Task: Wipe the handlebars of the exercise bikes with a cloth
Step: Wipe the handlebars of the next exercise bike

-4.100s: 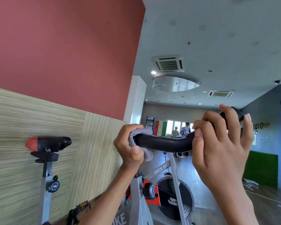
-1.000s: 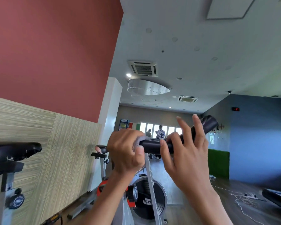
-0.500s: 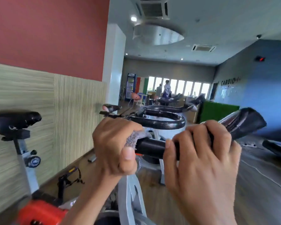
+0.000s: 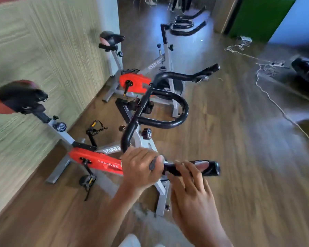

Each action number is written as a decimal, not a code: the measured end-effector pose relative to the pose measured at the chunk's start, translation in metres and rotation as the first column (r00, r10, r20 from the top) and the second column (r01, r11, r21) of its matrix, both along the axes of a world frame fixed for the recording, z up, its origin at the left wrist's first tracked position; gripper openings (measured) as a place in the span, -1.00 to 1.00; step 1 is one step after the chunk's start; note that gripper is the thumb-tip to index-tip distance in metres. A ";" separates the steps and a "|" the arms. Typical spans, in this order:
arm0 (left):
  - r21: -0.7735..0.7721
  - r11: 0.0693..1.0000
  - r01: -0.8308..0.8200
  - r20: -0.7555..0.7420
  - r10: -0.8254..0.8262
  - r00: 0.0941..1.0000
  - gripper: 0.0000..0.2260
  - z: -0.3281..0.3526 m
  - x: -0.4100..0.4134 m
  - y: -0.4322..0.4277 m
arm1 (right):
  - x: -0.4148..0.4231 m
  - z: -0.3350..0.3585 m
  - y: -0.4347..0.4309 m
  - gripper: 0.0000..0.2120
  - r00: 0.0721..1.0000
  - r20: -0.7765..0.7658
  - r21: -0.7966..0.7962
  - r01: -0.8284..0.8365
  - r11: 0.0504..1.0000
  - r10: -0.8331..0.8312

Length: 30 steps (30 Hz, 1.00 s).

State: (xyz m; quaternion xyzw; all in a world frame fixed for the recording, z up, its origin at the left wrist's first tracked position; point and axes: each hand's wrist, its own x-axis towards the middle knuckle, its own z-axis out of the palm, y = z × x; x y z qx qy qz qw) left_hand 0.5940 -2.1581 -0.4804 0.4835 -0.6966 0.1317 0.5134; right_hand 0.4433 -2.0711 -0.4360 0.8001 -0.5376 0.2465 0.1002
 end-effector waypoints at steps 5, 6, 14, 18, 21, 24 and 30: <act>0.199 0.980 0.001 -0.055 0.010 0.998 -0.65 0.038 0.004 -0.008 | -0.024 0.066 0.017 -0.78 0.952 0.307 0.177 -0.052 0.983 -0.005; 0.219 0.976 0.008 -0.058 0.005 0.998 -0.64 0.047 0.002 -0.011 | -0.031 0.077 0.017 -0.81 0.936 0.349 0.195 -0.020 0.981 -0.051; 0.179 0.962 0.208 -0.107 -0.191 0.976 -0.63 0.124 -0.052 -0.024 | -0.100 0.110 -0.010 -0.83 0.891 0.256 0.448 0.234 0.863 -0.375; 0.181 0.953 0.243 -0.122 -0.223 0.967 -0.58 0.158 -0.102 -0.025 | -0.145 0.112 -0.014 -0.82 0.897 0.225 0.539 0.210 0.816 -0.380; 0.130 0.947 0.294 -0.131 -0.278 0.952 -0.58 0.180 -0.144 -0.019 | -0.189 0.110 -0.011 -0.82 0.886 0.263 0.552 0.185 0.813 -0.381; 0.135 0.947 0.292 -0.118 -0.278 0.953 -0.59 0.187 -0.188 -0.011 | -0.238 0.105 -0.009 -0.83 0.906 0.239 0.588 0.150 0.795 -0.348; 0.279 0.930 0.238 -0.142 -0.205 0.968 -0.60 0.138 -0.274 -0.007 | -0.323 0.093 -0.028 -0.83 0.908 0.284 0.640 0.060 0.766 -0.308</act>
